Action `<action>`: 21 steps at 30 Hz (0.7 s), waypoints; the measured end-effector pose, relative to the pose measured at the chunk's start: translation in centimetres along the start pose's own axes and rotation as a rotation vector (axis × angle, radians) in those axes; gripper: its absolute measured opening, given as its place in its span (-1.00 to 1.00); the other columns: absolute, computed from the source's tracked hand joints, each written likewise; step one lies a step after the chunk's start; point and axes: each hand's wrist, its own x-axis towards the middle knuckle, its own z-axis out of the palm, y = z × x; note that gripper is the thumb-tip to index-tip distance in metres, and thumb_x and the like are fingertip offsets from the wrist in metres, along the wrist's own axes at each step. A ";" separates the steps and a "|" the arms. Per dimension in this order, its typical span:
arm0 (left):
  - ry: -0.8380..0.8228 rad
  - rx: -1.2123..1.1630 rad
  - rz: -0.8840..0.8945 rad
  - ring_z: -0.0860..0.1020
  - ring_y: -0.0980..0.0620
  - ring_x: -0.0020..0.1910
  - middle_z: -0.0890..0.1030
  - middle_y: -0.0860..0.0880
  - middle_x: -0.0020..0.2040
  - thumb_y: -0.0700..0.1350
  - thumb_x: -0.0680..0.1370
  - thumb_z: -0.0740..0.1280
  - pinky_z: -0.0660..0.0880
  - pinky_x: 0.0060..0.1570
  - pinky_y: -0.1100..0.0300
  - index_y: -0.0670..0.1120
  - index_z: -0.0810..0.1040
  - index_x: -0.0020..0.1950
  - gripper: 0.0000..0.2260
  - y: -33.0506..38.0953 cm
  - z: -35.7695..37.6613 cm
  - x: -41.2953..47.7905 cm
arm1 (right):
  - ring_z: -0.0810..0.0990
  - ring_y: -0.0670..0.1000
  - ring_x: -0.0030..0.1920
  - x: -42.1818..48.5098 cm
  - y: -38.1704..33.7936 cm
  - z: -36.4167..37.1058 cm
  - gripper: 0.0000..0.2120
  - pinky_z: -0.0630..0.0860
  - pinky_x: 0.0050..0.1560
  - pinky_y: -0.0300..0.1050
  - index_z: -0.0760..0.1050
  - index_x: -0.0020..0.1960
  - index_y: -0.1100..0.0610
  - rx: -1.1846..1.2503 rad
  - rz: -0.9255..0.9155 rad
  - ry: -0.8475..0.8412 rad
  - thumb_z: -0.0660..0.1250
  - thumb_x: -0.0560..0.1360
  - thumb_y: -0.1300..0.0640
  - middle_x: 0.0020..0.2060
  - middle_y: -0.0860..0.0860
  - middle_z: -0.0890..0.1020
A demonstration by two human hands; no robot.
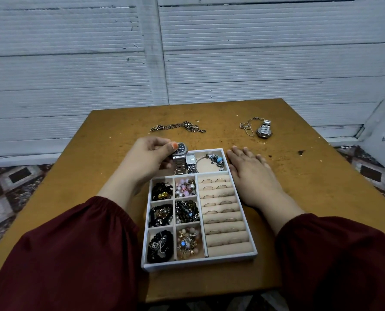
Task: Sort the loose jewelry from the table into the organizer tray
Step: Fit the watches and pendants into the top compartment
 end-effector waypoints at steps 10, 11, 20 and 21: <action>0.056 -0.092 -0.001 0.55 0.06 -0.27 0.57 -0.09 -0.11 -0.24 0.58 0.27 0.55 -0.38 0.31 -0.06 0.49 -0.02 -0.92 0.8 0.7 0.5 | -0.03 -0.04 0.55 0.1 0.0 0.0 -0.53 -0.10 0.50 -0.01 0.08 0.55 0.00 0.008 0.001 0.004 -0.05 0.65 -0.01 0.54 -0.08 0.09; 0.061 -0.110 0.009 0.55 0.07 -0.25 0.56 -0.08 -0.12 -0.26 0.57 0.27 0.56 -0.37 0.31 -0.06 0.48 -0.02 -0.90 0.8 0.7 0.5 | -0.03 -0.04 0.55 0.1 0.0 0.0 -0.53 -0.10 0.50 -0.01 0.08 0.55 0.00 0.011 0.000 0.004 -0.05 0.65 -0.01 0.55 -0.08 0.09; 0.089 -0.053 0.040 0.59 -0.12 -0.04 0.50 -0.13 -0.08 -0.34 0.55 0.28 0.61 -0.06 0.04 -0.03 0.43 -0.03 -0.80 0.5 0.3 0.6 | -0.03 -0.04 0.55 0.1 0.1 0.0 -0.53 -0.11 0.50 0.00 0.08 0.55 0.00 0.015 0.000 0.001 -0.05 0.65 -0.01 0.55 -0.07 0.09; 0.085 -0.031 0.050 0.58 -0.13 -0.03 0.49 -0.13 -0.08 -0.35 0.54 0.28 0.60 -0.04 0.02 -0.03 0.43 -0.04 -0.79 0.5 0.3 0.6 | -0.03 -0.04 0.55 0.1 0.1 0.1 -0.53 -0.10 0.50 0.00 0.08 0.55 0.00 0.015 0.001 0.002 -0.05 0.65 -0.01 0.54 -0.07 0.09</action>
